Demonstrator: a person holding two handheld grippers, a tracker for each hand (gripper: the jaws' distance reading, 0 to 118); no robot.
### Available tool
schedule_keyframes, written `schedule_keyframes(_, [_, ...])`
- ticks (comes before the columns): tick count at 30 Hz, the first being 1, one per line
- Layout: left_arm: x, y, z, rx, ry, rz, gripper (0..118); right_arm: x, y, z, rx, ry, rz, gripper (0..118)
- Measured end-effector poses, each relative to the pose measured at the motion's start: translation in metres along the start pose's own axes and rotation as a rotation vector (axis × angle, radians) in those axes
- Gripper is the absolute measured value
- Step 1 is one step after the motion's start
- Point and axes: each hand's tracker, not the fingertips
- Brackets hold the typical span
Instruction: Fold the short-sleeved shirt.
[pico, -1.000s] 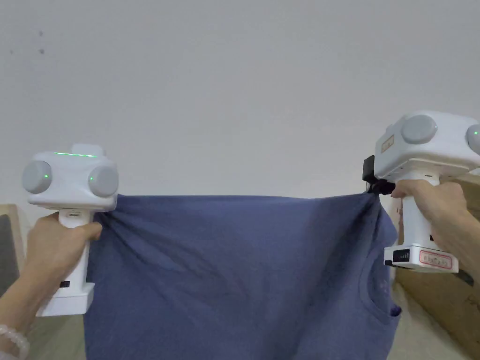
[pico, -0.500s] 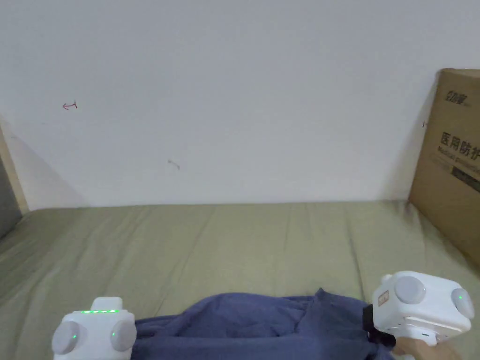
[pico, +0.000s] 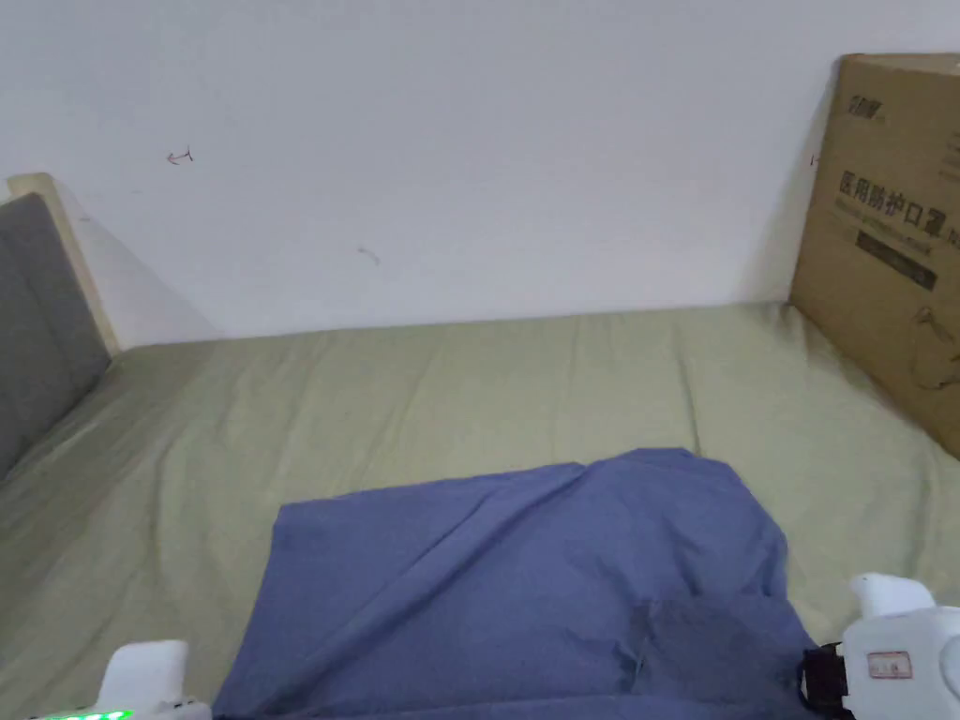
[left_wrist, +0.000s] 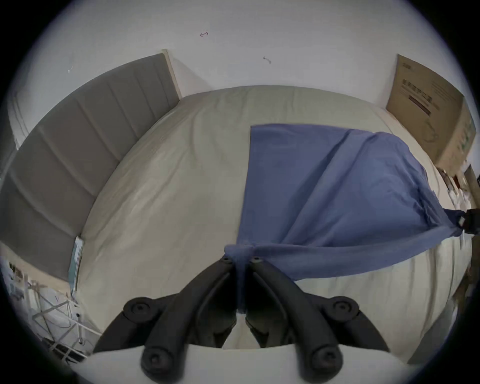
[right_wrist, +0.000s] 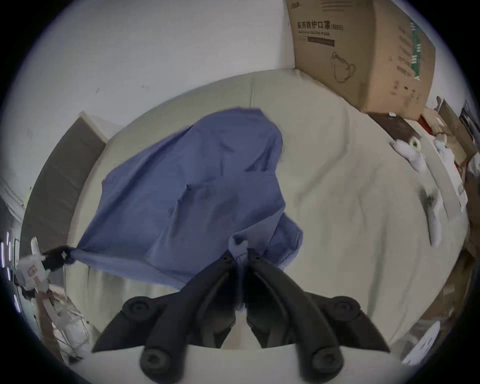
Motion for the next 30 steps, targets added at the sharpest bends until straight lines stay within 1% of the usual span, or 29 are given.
schedule_keyframes(3, [-0.010, -0.054, 0.029, -0.019, 0.002, -0.013, 3, 0.008, -0.063, 0.026, -0.026, -0.002, 0.003, 5])
schedule_keyframes(5, [-0.012, -0.086, 0.044, -0.033, 0.026, -0.083, 3, 0.012, -0.101, 0.040, -0.045, -0.013, -0.015, 5])
schedule_keyframes(8, [-0.009, -0.119, 0.055, -0.025, 0.056, -0.176, 3, 0.014, -0.141, 0.052, -0.053, -0.013, -0.031, 5])
schedule_keyframes(10, [-0.006, -0.128, 0.055, -0.010, 0.072, -0.195, 5, 0.015, -0.155, 0.055, -0.042, -0.013, -0.028, 5])
schedule_keyframes(11, [-0.007, -0.129, 0.055, -0.011, 0.064, -0.185, 9, 0.017, -0.157, 0.053, -0.042, -0.014, -0.036, 5])
schedule_keyframes(12, [-0.007, -0.129, 0.056, -0.009, 0.061, -0.166, 26, 0.019, -0.157, 0.052, -0.028, -0.006, -0.050, 6])
schedule_keyframes(13, [-0.007, -0.129, 0.057, -0.008, 0.069, -0.147, 43, 0.019, -0.157, 0.052, -0.009, 0.001, -0.053, 10])
schedule_keyframes(14, [-0.011, -0.128, 0.054, -0.005, 0.067, -0.124, 59, 0.018, -0.156, 0.053, 0.000, -0.007, -0.050, 21])
schedule_keyframes(15, [-0.014, -0.127, 0.055, 0.002, 0.041, -0.084, 70, 0.016, -0.155, 0.056, 0.021, -0.034, -0.035, 43])
schedule_keyframes(16, [-0.016, -0.124, 0.059, -0.004, 0.017, -0.056, 71, 0.014, -0.154, 0.059, 0.054, -0.085, 0.003, 59])
schedule_keyframes(17, [-0.019, -0.121, 0.064, 0.005, -0.020, -0.027, 72, 0.012, -0.153, 0.062, 0.071, -0.112, 0.037, 68])
schedule_keyframes(18, [-0.020, -0.118, 0.069, 0.018, -0.036, 0.001, 74, 0.011, -0.152, 0.066, 0.086, -0.122, 0.068, 70])
schedule_keyframes(19, [-0.021, -0.115, 0.074, 0.027, -0.055, 0.014, 76, 0.011, -0.151, 0.071, 0.104, -0.107, 0.075, 70])
schedule_keyframes(20, [-0.021, -0.113, 0.080, 0.031, -0.067, 0.017, 77, 0.011, -0.149, 0.076, 0.100, -0.094, 0.065, 70])
schedule_keyframes(24, [-0.021, -0.111, 0.109, 0.079, -0.140, 0.035, 75, 0.013, -0.146, 0.093, 0.121, -0.015, 0.020, 70])
schedule_keyframes(25, [-0.021, -0.112, 0.116, 0.090, -0.164, 0.044, 71, 0.012, -0.149, 0.097, 0.143, 0.024, 0.021, 69])
schedule_keyframes(26, [-0.015, -0.117, 0.124, 0.083, -0.163, 0.038, 60, 0.011, -0.152, 0.100, 0.153, 0.043, 0.033, 64])
schedule_keyframes(27, [-0.011, -0.121, 0.127, 0.070, -0.169, 0.029, 27, 0.007, -0.156, 0.100, 0.151, 0.024, 0.043, 38])
schedule_keyframes(28, [-0.009, -0.126, 0.127, 0.062, -0.171, 0.022, 0, 0.003, -0.161, 0.098, 0.147, -0.024, 0.072, 0])
schedule_keyframes(29, [-0.007, -0.136, 0.129, 0.071, -0.177, 0.035, 0, 0.002, -0.166, 0.097, 0.162, -0.063, 0.068, 0])
schedule_keyframes(30, [-0.008, -0.142, 0.127, 0.059, -0.187, 0.049, 0, 0.001, -0.168, 0.095, 0.139, -0.035, 0.072, 0])
